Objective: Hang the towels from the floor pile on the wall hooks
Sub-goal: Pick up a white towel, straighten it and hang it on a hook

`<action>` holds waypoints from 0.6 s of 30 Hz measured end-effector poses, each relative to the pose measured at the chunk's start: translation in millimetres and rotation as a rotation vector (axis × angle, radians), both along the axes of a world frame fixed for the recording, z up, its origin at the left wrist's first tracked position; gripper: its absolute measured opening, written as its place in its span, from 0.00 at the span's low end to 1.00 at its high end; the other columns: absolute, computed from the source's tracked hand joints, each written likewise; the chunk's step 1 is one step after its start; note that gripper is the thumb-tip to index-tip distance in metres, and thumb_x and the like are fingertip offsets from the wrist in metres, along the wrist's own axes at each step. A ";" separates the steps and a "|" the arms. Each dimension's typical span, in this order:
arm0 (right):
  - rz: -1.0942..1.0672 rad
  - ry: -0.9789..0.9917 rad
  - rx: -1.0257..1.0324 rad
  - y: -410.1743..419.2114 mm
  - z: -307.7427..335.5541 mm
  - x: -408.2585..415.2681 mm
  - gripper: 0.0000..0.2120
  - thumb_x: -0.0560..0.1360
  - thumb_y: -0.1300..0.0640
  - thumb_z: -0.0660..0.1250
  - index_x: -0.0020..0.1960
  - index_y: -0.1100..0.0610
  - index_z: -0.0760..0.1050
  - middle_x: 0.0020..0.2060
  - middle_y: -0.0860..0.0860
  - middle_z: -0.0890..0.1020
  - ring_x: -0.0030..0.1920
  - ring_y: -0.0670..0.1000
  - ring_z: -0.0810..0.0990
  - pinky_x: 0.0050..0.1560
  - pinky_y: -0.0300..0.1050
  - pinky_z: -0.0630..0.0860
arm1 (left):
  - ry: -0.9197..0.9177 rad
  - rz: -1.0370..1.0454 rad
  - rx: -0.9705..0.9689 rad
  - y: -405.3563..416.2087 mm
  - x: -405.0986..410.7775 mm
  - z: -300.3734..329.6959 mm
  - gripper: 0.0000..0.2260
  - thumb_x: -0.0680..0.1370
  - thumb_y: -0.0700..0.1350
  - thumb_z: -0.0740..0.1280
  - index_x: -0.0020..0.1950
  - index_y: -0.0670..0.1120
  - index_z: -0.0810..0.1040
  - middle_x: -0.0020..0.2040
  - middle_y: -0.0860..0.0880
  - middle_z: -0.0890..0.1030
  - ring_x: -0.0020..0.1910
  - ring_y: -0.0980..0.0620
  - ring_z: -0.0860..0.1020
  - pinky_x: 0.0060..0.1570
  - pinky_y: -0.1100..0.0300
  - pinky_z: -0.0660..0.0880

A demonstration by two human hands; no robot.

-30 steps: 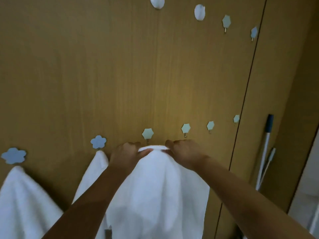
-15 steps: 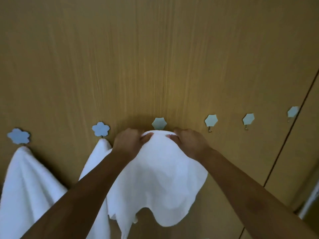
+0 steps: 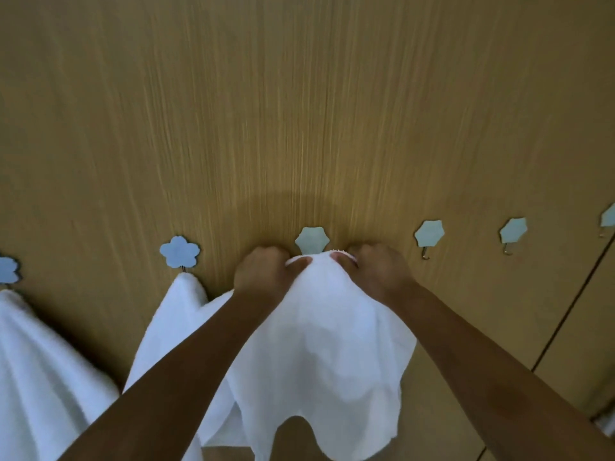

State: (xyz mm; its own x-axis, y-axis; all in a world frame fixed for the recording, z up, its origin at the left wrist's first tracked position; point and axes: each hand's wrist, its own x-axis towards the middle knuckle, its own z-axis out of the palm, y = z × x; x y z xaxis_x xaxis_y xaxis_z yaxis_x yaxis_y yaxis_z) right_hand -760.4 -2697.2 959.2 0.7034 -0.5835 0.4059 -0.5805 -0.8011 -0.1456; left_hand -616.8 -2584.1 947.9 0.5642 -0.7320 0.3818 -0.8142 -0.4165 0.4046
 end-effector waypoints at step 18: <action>-0.037 -0.165 0.034 28.9 -26.7 20.1 0.16 0.77 0.48 0.59 0.40 0.59 0.75 0.38 0.51 0.77 0.37 0.51 0.76 0.35 0.43 0.68 | 0.495 -0.080 -0.158 -5.5 -1.5 -15.2 0.18 0.76 0.54 0.65 0.36 0.41 0.79 0.34 0.44 0.79 0.36 0.47 0.78 0.39 0.55 0.72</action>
State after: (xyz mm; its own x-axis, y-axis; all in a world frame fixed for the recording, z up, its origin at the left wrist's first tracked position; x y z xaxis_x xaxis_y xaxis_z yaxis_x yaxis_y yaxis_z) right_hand -740.3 -2668.2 932.5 0.6070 -0.6230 0.4935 -0.5752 -0.7728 -0.2682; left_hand -618.2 -2589.6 932.8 0.6497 -0.7352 0.1934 -0.5366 -0.2633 0.8017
